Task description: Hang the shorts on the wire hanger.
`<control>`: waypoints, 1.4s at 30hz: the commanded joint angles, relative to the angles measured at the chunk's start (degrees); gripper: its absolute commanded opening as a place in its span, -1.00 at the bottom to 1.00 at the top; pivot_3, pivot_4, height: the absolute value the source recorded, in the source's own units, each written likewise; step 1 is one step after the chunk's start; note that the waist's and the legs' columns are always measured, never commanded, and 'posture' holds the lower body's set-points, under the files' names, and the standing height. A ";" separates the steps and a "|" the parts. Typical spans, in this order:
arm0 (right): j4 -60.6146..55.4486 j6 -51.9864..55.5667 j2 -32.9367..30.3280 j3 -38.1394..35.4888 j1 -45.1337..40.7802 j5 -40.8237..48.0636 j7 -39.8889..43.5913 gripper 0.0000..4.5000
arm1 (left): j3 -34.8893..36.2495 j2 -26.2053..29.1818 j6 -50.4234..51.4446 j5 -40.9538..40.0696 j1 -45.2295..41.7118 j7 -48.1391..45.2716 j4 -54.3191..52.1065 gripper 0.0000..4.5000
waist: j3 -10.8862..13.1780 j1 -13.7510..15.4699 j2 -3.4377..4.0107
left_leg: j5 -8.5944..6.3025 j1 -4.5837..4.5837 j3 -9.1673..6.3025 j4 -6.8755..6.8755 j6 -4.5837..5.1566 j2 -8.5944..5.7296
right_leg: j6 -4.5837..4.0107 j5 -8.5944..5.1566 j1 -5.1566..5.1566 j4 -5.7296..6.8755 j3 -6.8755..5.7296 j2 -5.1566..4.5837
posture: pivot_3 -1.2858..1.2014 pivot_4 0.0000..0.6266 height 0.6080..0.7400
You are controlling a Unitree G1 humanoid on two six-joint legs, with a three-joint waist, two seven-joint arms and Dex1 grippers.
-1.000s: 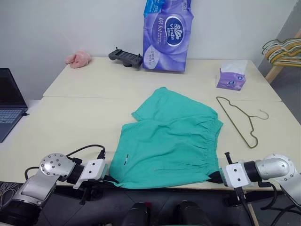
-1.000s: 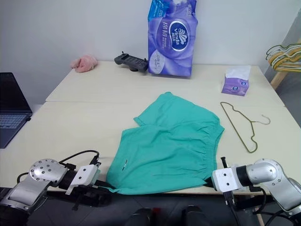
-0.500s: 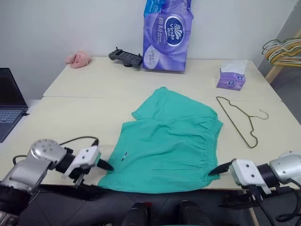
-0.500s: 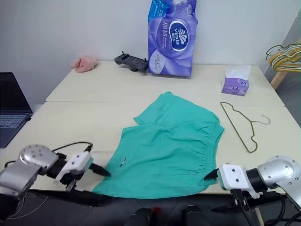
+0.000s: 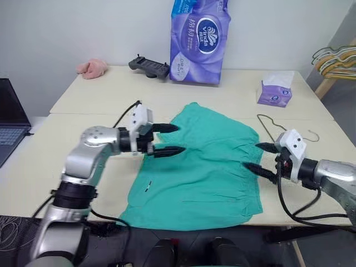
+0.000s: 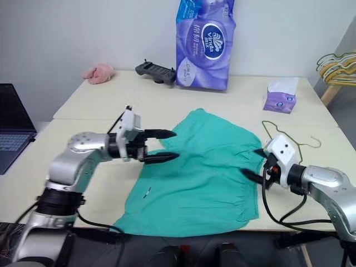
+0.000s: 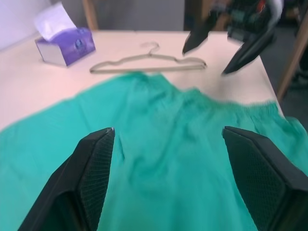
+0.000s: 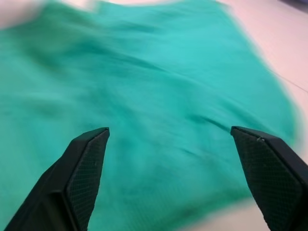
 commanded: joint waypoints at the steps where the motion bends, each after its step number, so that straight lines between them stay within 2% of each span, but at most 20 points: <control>1: 4.60 0.69 2.32 -5.42 -2.66 -4.83 -9.00 0.91 | -4.40 -6.39 -4.89 4.17 1.64 5.74 -2.16 0.69 | -0.09 -0.18 0.13 | 0.01 0.00 0.01 -0.01 -0.03 0.00 | -0.01 0.00 -0.01 0.01 0.01 0.00 | -0.03 -0.79 1.00; 5: 6.53 2.63 1.48 -8.64 -2.44 -6.61 -10.76 0.91 | -8.23 -11.04 -10.22 8.96 2.29 8.10 0.37 0.69 | -0.18 -0.86 0.21 | 0.02 -0.06 0.11 -0.01 -0.04 0.00 | -0.02 0.01 -0.20 0.20 0.06 0.01 | -0.04 -0.81 1.00; 9: 11.83 3.39 -1.98 -10.59 -1.91 -9.66 -10.18 0.91 | -12.03 -15.41 -14.83 12.01 2.24 8.78 4.80 0.69 | -0.86 -1.51 0.87 | -0.09 0.16 0.23 0.01 0.18 -0.02 | 0.02 -0.01 0.07 0.15 0.11 0.04 | -0.06 -0.84 1.00; 11: 13.88 4.84 -3.31 -10.85 -2.17 -9.57 -8.83 0.91 | -13.12 -16.29 -16.92 13.27 1.79 8.22 6.32 0.69 | -0.90 -1.92 0.91 | -0.08 0.18 0.39 0.07 0.34 -0.06 | 0.29 -0.14 0.10 0.14 0.18 0.04 | -0.07 -0.86 1.00; 16: 21.08 5.76 -5.56 -9.44 -4.41 -9.21 -4.17 0.91 | -14.43 -20.20 -20.30 15.20 -0.14 10.00 10.61 0.69 | -1.35 -3.06 1.22 | -0.04 0.20 0.42 0.15 0.41 -0.03 | 0.41 -0.07 0.14 0.18 0.24 0.08 | -0.07 -0.87 1.00; 22: 31.84 3.38 -5.74 -5.01 -12.72 -10.93 1.11 0.91 | -13.58 -24.50 -20.62 16.87 -2.13 14.08 15.87 0.69 | -1.82 -4.05 1.61 | -0.05 0.21 0.55 0.13 0.43 -0.03 | 0.43 -0.06 0.13 0.17 0.29 0.09 | -0.06 -0.87 1.00; 29: 38.83 0.60 -4.68 -0.81 -18.76 -13.15 4.63 0.91 | -13.05 -26.13 -19.64 16.57 -1.23 16.36 16.85 0.69 | -1.92 -4.12 1.66 | -0.06 0.21 0.48 0.14 0.44 -0.05 | 0.45 -0.04 0.13 0.20 0.34 0.09 | -0.05 -0.87 1.00; 42: 50.08 -3.70 -2.49 1.95 -23.38 -16.66 7.40 0.91 | -12.88 -25.73 -18.21 16.20 -1.21 16.51 15.48 0.69 | -1.93 -4.02 1.68 | -0.07 0.21 0.50 0.16 0.45 -0.07 | 0.21 0.12 0.13 0.20 0.36 0.08 | -0.03 -0.85 1.00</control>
